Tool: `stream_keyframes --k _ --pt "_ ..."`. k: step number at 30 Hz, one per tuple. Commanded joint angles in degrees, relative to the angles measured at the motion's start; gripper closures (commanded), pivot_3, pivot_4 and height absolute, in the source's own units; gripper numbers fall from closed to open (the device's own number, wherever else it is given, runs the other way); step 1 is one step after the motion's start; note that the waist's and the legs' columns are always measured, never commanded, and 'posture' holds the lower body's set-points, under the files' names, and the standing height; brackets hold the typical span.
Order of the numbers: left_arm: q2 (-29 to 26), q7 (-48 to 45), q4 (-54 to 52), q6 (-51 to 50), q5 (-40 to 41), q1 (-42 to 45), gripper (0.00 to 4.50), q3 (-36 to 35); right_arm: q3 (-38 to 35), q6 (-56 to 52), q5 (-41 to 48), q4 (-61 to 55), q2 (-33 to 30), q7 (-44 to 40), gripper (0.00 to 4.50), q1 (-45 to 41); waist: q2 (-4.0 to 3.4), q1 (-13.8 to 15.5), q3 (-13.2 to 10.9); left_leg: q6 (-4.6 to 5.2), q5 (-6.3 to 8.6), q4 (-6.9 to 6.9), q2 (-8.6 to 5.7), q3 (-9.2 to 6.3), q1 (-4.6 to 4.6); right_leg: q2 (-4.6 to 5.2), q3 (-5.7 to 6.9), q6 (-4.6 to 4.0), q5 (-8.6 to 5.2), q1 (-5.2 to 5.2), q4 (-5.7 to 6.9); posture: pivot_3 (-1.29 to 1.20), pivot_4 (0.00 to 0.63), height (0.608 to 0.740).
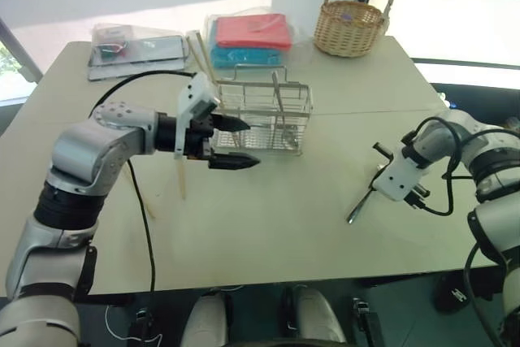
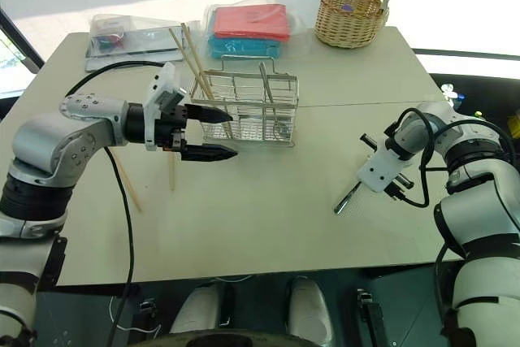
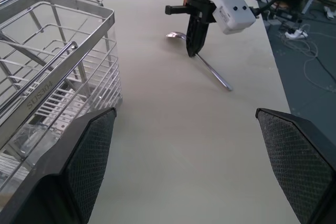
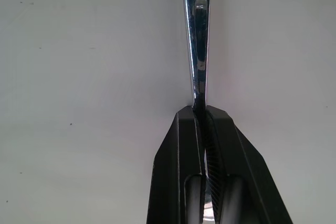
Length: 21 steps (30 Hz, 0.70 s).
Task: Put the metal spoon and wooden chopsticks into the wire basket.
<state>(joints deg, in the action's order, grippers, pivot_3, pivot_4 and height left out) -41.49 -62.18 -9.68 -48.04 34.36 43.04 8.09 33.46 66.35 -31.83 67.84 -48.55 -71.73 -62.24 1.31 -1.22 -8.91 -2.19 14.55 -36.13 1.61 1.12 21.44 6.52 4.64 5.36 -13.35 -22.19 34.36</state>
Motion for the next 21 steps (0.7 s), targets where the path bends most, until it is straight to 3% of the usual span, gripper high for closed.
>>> stream_keyframes --k 1,3,5,7,9,11,13,17,21 --pt "-0.13 -0.15 -0.61 1.07 0.0 1.09 0.0 -1.91 -1.22 0.33 0.83 -0.73 -0.67 2.48 4.47 -0.73 -0.01 0.02 -0.01 0.0 0.0 0.0 0.0 0.0 0.0 -0.01 0.0 0.0 0.0 -0.01 0.0 0.0 0.15 0.703" --pt "-0.33 0.02 -0.68 1.32 -0.04 0.92 0.0 -2.37 -3.13 0.82 5.21 -1.69 -0.86 0.3 4.47 -0.66 -0.07 0.04 -0.04 0.0 0.0 0.01 0.0 0.02 0.01 0.0 -0.02 0.0 0.0 -0.03 0.0 0.0 0.15 0.703" --pt "-0.51 0.63 -0.79 1.45 0.14 0.71 0.0 -3.49 -6.68 -2.64 15.49 -5.26 -0.88 -6.23 4.47 1.04 -0.09 0.17 -0.08 0.0 0.0 0.01 0.01 0.05 0.03 0.0 -0.04 0.0 0.0 -0.06 0.0 0.0 0.15 0.703" --pt "-0.79 1.36 -0.91 1.56 0.24 0.65 0.0 -4.83 -11.56 -16.19 30.22 -16.34 -2.32 -15.85 4.47 5.38 -0.09 0.35 -0.09 -0.01 0.0 0.01 0.03 0.08 0.04 -0.01 -0.05 0.0 0.0 -0.04 0.01 0.0 0.15 0.703" --pt "-1.15 2.01 -0.72 1.6 0.3 0.75 0.0 -6.21 -17.76 -38.79 43.6 -31.51 -4.63 -19.59 4.47 9.96 -0.13 0.61 -0.12 -0.01 0.0 -0.02 0.13 0.11 0.08 0.0 -0.03 0.0 0.02 0.01 0.02 0.0 0.15 0.703" --pt "-1.43 2.84 0.24 2.06 0.04 1.28 0.0 -7.71 -24.83 -61.25 54.45 -42.16 -6.11 -15.39 4.47 11.28 -0.21 0.86 -0.17 0.03 0.02 -0.04 0.14 0.15 0.12 0.08 0.02 0.0 0.02 -0.01 0.07 0.0 0.15 0.703" --pt "-1.55 3.41 1.08 2.36 -0.11 1.83 0.0 -8.65 -29.96 -74.32 59.98 -48.1 -6.64 -10.45 4.47 11.88 -0.25 0.93 -0.18 0.09 0.06 -0.05 0.16 0.18 0.13 0.16 0.04 -0.01 0.02 -0.04 0.08 0.0 0.15 0.703" --pt "-1.49 4.07 3.61 3.59 -0.88 3.64 0.0 -9.6 -38.39 -90.39 67.09 -55.74 -3.25 2.77 4.47 11.29 -0.14 1.64 -0.12 0.18 0.13 -0.04 0.13 0.22 0.11 0.15 0.16 -0.03 0.0 -0.01 -0.05 0.0 0.15 0.703" --pt "-0.73 4.56 5.71 4.76 -1.4 5.42 0.0 -9.58 -40.36 -97.57 66.08 -62.52 7.46 21.96 4.47 10.46 -0.13 1.45 -0.11 0.19 0.13 -0.03 0.14 0.34 0.14 0.14 0.14 -0.01 0.02 -0.1 -0.04 0.0 0.15 0.703"
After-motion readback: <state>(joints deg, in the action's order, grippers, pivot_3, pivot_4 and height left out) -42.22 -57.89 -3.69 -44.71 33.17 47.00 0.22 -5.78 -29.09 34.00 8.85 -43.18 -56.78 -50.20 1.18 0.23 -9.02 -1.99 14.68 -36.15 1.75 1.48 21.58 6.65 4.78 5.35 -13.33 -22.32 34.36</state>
